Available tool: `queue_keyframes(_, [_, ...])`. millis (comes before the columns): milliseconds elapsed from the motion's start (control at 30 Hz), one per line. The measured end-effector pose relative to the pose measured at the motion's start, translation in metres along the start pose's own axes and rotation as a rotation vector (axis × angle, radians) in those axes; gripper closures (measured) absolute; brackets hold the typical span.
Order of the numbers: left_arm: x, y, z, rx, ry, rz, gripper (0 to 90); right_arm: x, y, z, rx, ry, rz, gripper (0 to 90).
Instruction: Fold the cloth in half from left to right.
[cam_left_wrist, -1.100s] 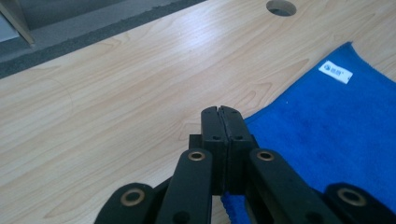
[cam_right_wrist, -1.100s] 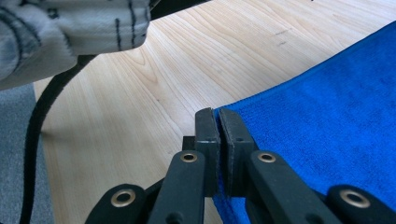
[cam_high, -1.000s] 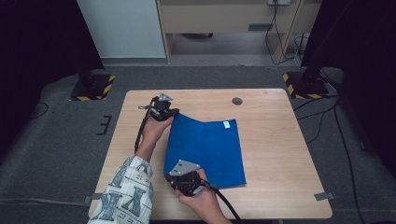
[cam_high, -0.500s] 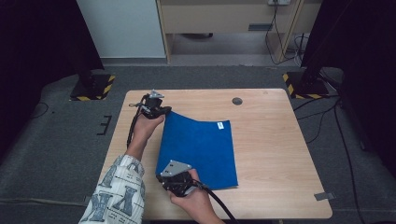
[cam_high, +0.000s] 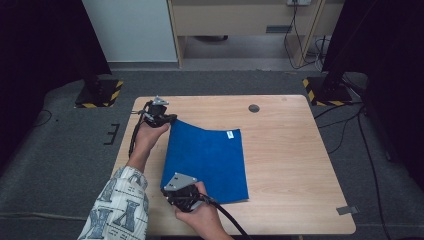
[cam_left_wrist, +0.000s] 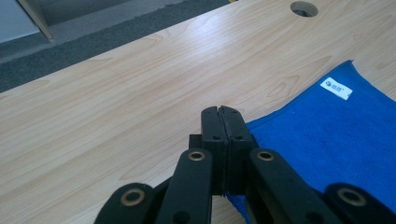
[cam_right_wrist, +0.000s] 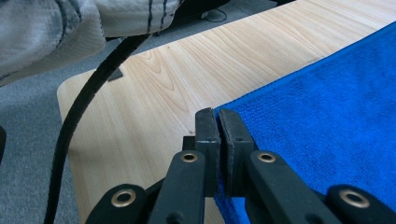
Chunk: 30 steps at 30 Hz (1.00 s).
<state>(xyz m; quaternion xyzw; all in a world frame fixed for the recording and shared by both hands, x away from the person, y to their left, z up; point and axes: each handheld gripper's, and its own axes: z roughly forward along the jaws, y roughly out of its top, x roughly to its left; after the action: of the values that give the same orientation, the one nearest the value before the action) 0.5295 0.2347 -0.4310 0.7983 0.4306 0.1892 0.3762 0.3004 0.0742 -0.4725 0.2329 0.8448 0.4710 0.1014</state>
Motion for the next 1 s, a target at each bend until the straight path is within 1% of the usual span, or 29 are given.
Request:
queue_keyframes(133, [0.004,-0.002,-0.005,0.005,0.002,0.011,89.5,0.002,0.003,0.003,-0.002,0.004,0.001,87.4])
queue_keyframes(267, [0.01,-0.004,-0.012,0.002,0.009,0.006,89.5,0.006,0.005,0.007,-0.005,0.008,0.003,87.5])
queue_keyframes(333, [0.014,-0.005,-0.015,-0.008,0.006,-0.006,89.5,0.008,0.007,0.009,-0.011,0.012,0.007,87.4])
queue_keyframes(467, [0.019,-0.009,-0.019,-0.001,0.008,-0.013,89.5,0.012,0.01,0.015,-0.016,0.026,0.023,87.4])
queue_keyframes(533, [0.02,-0.01,-0.018,-0.001,0.005,-0.016,89.5,0.012,0.012,0.016,-0.023,0.035,0.031,87.4])
queue_keyframes(567, [0.02,-0.01,-0.017,-0.003,0.004,-0.018,89.5,0.011,0.012,0.015,-0.027,0.037,0.043,87.4])
queue_keyframes(633, [0.018,-0.011,-0.012,-0.004,-0.008,-0.031,89.4,0.007,0.012,0.011,-0.036,0.039,0.055,87.4])
queue_keyframes(767, [0.009,-0.009,-0.001,0.006,-0.014,-0.03,89.4,-0.004,0.008,-0.001,-0.049,0.026,0.079,87.4])
queue_keyframes(900, [-0.003,-0.005,0.012,0.003,-0.023,-0.041,89.2,-0.012,0.0,-0.01,-0.047,0.02,0.095,87.4])
queue_keyframes(1000, [-0.012,0.0,0.02,-0.002,-0.034,-0.049,89.2,-0.015,-0.008,-0.016,-0.036,0.014,0.09,87.4])
